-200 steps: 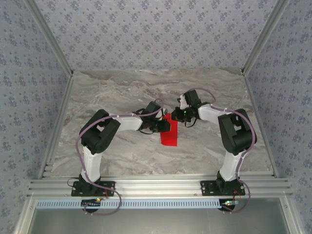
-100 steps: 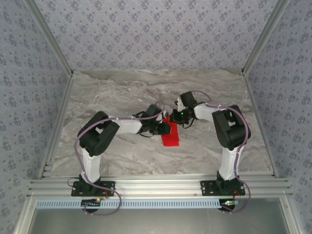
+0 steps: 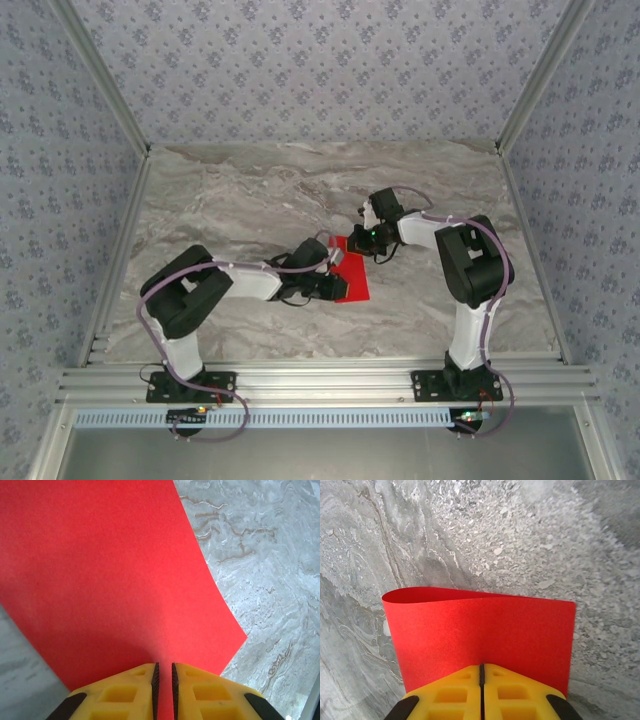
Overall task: Fold a paper plane with a square sheet of paper (fold left side to right side)
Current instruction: First fold the square sheet of paper in half at the center of the table, then hold the square sheet of paper at the center of the table.
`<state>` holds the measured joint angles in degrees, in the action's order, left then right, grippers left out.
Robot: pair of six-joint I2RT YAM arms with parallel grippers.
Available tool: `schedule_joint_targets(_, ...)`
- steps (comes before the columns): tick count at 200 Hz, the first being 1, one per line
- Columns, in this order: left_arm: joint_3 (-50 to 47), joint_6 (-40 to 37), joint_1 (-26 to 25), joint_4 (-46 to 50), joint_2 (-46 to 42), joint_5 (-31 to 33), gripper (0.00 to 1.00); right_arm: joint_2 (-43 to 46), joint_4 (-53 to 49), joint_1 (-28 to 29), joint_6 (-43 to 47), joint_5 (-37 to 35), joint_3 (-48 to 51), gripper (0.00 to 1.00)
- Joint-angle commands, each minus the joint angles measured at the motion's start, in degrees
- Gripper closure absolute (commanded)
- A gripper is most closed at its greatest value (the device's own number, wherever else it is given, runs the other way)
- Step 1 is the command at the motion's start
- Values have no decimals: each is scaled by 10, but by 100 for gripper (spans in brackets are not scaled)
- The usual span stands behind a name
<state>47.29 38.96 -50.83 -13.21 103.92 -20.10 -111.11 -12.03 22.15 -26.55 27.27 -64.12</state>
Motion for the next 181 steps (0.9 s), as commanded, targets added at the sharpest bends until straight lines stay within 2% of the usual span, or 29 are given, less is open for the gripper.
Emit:
schedule_joint_targets(1, -44, 33, -29, 68, -1, -34, 83, -35, -49, -3, -4, -53, 16, 92)
schedule_joint_targets(68, -77, 42, -28, 73, -90, -43, 82, -30, -35, -1, -2, -40, 21, 92)
schedule_joint_targets(104, -51, 31, 36, 66, -142, -80, 79, -23, -30, 2, 0, -36, 24, 91)
schedule_joint_targets(132, 8, 1, 81, 84, -102, -99, 79, -21, -32, 4, 2, -36, 23, 91)
schedule_joint_targets(181, 102, -10, 87, 75, 15, -117, 79, -18, -28, 8, 5, -32, 26, 91)
